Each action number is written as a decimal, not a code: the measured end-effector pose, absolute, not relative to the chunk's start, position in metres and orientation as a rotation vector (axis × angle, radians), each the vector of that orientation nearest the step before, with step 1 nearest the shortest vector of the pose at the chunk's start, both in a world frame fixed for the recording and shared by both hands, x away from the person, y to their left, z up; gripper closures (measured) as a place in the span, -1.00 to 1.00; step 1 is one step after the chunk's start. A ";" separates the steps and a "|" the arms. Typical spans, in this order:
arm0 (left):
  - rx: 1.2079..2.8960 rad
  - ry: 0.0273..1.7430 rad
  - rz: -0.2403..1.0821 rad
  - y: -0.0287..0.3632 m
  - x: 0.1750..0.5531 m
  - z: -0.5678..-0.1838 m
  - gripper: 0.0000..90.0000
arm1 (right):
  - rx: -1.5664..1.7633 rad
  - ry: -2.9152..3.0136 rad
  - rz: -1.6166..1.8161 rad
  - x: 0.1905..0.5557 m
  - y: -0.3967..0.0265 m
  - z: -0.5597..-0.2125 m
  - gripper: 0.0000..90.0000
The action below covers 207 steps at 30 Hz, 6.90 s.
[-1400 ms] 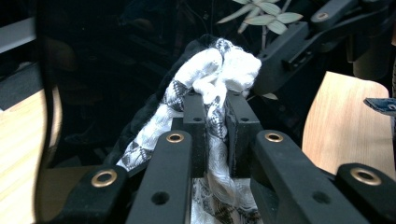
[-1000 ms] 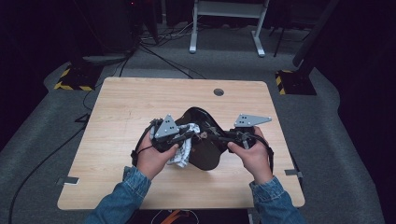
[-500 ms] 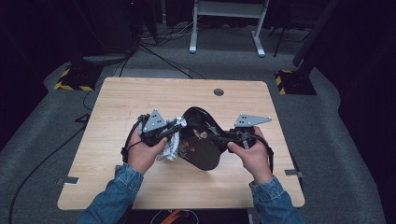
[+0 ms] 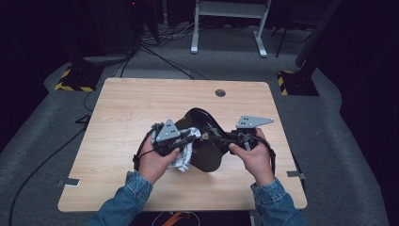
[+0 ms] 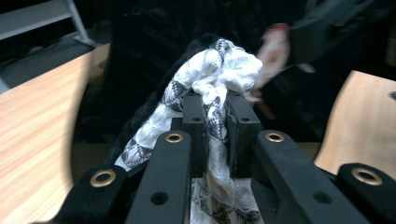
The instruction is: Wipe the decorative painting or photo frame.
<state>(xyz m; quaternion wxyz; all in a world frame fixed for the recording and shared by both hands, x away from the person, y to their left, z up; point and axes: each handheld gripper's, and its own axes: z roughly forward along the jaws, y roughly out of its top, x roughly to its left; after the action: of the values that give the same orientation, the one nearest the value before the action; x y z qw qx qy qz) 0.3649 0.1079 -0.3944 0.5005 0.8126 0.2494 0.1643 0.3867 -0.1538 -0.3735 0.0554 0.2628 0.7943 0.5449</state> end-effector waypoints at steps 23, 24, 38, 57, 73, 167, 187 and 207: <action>1.951 0.692 0.505 0.142 0.378 -0.396 0.80 | 0.796 2.418 1.659 0.387 -0.154 -0.373 0.79; 1.951 0.703 0.523 0.145 0.379 -0.396 0.80 | 0.794 2.418 1.659 0.387 -0.154 -0.373 0.79; 1.970 0.696 0.516 0.137 0.374 -0.405 0.79 | 0.798 2.419 1.661 0.387 -0.154 -0.373 0.78; 2.015 0.553 0.418 0.094 0.354 -0.410 0.80 | 0.802 2.417 1.666 0.388 -0.154 -0.374 0.79; 1.971 0.690 0.509 0.135 0.379 -0.404 0.80 | 0.841 2.401 1.677 0.389 -0.159 -0.374 0.79; 2.046 0.596 0.472 0.103 0.365 -0.427 0.80 | 0.955 2.359 1.747 0.394 -0.164 -0.377 0.78; 2.002 0.797 0.557 0.155 0.391 -0.433 0.79 | 0.953 2.356 1.755 0.395 -0.166 -0.377 0.78; 2.086 0.620 0.429 0.100 0.365 -0.442 0.79 | 0.951 2.349 1.748 0.395 -0.162 -0.377 0.76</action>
<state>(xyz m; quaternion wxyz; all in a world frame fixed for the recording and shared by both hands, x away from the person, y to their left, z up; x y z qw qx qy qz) 0.3649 0.1000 -0.4424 0.4457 0.8419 0.2502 0.1731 0.3949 -0.1622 -0.3767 0.0317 0.3087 0.7627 0.5675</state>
